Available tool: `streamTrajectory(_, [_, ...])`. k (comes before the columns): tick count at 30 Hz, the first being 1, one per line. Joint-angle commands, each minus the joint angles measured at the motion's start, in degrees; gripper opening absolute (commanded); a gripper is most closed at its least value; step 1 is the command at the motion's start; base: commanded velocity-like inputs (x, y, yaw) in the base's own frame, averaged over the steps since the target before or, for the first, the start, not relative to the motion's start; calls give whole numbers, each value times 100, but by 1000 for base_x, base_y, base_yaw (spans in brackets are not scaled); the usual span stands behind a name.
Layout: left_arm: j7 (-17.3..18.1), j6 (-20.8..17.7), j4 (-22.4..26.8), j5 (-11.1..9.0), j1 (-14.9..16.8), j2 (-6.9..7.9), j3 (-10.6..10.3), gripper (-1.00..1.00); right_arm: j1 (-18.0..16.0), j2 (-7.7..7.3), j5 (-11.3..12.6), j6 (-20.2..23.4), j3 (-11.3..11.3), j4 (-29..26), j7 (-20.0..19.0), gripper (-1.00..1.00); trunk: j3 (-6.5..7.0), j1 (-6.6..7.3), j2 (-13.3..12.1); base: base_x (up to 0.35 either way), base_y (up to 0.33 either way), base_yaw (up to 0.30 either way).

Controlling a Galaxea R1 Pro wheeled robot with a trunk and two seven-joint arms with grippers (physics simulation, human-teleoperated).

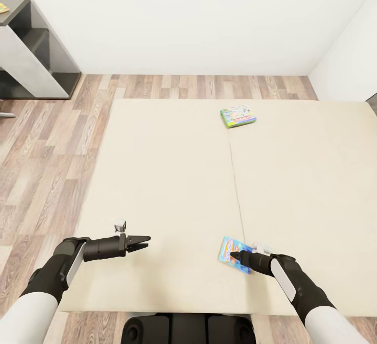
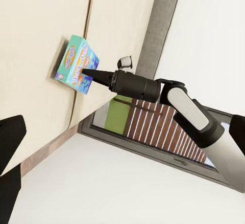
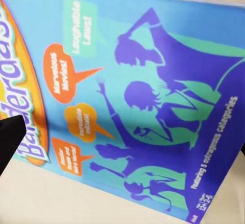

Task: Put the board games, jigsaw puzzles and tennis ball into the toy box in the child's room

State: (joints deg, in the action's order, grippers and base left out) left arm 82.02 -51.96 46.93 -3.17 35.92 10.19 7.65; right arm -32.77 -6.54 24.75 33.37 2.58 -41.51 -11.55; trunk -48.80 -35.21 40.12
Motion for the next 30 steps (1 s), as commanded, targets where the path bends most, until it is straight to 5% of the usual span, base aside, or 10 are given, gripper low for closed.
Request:
streamTrajectory(1, [15,-60,1,-7,2,1,0,100,-1,-5,3,20,14,-6,-6,100,-4,-1,5,0,22,0])
streamTrajectory(30, [15,-60,1,-5,2,1,0,100,0,-5,-5,12,14,-6,-4,100,-4,-1,5,0,53,0])
